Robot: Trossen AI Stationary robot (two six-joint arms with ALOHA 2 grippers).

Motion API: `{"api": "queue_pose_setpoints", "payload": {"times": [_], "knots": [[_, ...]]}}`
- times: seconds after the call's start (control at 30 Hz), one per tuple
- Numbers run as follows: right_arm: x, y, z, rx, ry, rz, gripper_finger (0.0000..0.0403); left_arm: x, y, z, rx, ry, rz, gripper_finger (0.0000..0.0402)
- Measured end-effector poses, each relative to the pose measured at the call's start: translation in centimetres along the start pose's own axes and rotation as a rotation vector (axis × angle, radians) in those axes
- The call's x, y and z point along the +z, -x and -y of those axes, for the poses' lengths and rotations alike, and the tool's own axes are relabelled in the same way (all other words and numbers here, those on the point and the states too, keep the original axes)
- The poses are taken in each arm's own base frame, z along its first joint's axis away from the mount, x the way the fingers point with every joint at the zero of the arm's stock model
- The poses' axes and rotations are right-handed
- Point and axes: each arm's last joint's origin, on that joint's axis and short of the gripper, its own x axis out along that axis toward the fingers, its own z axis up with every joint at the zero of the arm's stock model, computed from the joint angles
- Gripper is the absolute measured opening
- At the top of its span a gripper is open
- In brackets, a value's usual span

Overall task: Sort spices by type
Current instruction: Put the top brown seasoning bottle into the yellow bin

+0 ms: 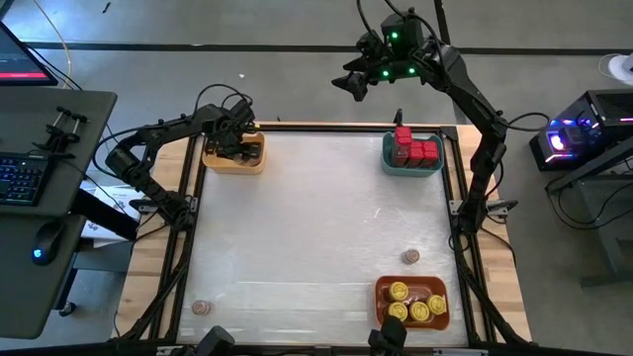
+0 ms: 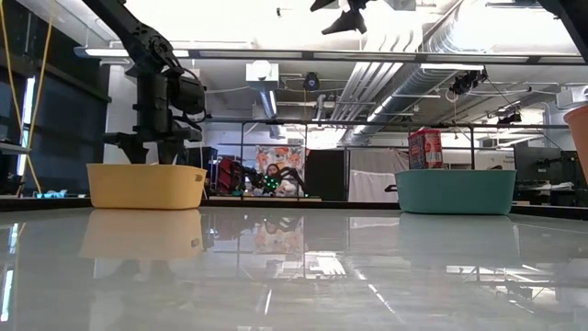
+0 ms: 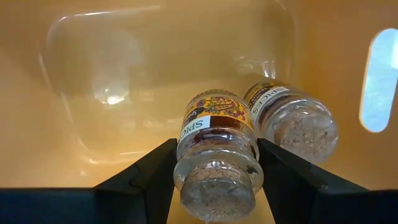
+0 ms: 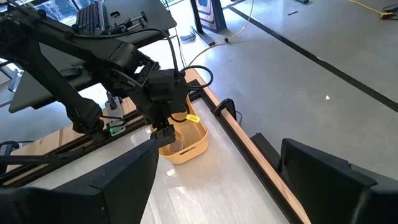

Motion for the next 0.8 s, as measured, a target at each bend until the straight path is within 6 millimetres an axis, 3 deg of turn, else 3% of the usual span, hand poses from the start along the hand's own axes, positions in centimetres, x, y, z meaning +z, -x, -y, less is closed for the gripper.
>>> {"api": "queue_pose_setpoints", "payload": {"times": [0.8], "knots": [[0.0, 0.0, 0.0, 0.0, -0.007, 0.0, 0.0336, -0.12, 0.02, 0.07, -0.018, 0.007, -0.018, 0.0213]]}}
